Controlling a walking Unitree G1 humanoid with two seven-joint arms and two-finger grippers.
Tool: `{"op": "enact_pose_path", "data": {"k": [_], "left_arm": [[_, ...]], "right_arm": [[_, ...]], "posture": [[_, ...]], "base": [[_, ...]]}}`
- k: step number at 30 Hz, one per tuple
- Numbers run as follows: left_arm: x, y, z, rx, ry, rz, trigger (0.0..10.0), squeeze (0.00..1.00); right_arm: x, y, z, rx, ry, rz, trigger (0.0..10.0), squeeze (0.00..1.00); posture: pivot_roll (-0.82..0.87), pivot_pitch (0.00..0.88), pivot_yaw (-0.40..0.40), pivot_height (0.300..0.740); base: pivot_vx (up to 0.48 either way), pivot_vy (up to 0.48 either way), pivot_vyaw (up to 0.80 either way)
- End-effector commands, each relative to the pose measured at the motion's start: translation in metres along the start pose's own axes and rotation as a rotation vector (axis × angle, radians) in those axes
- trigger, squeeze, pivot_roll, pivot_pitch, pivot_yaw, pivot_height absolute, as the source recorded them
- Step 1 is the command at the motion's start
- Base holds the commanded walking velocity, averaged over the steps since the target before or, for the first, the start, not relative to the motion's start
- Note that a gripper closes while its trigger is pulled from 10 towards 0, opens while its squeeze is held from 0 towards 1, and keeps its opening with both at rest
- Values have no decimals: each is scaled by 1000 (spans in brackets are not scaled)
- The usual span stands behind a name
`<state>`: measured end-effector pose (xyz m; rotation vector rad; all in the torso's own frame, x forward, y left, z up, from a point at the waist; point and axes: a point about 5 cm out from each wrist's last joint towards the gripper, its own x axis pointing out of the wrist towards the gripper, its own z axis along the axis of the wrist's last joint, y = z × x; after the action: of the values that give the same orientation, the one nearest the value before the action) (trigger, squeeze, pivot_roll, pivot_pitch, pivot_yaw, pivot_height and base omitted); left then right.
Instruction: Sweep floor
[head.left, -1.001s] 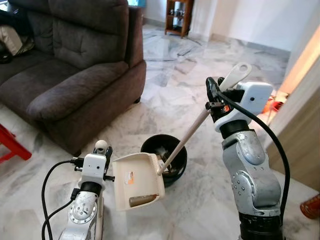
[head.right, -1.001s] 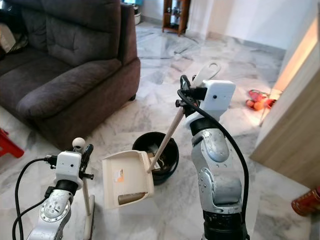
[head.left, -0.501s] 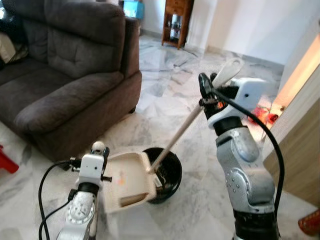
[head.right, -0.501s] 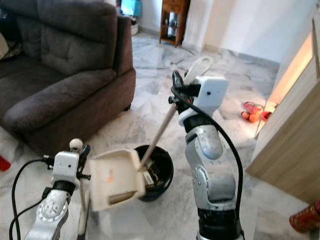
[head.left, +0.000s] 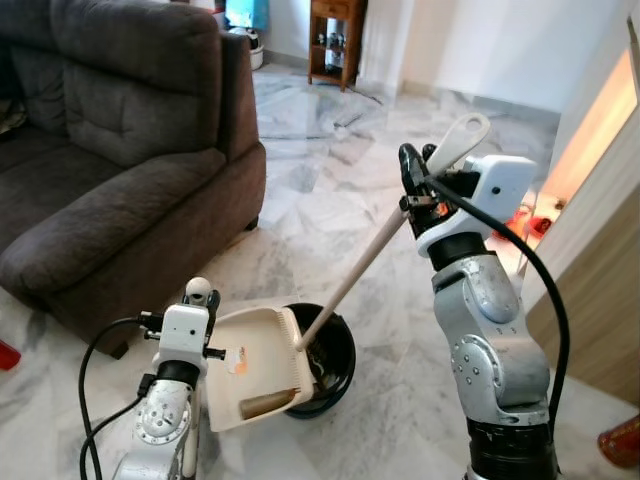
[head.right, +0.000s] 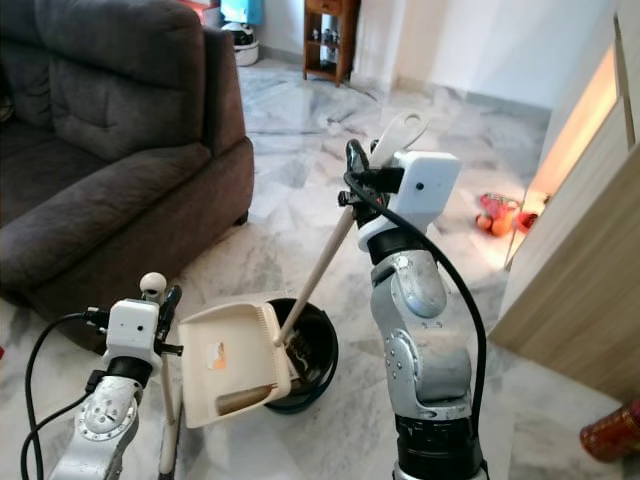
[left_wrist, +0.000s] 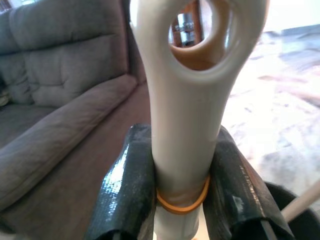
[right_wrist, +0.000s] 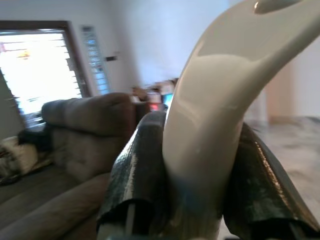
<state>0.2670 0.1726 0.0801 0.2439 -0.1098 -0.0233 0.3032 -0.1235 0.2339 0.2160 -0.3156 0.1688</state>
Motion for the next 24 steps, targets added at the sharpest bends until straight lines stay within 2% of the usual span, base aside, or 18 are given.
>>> {"op": "enact_pose_path", "data": {"k": [1, 24], "left_arm": [[2, 6, 7, 21, -39, 13, 10000, 0], [4, 5, 8, 17, -44, 11, 10000, 0]], "right_arm": [[3, 10, 13, -1, -70, 39, 10000, 0], [3, 13, 16, 11, -89, 54, 10000, 0]], "posture": [[118, 9, -4, 740], [119, 9, -5, 740]], "base": [[296, 0, 0], [299, 0, 0]]}}
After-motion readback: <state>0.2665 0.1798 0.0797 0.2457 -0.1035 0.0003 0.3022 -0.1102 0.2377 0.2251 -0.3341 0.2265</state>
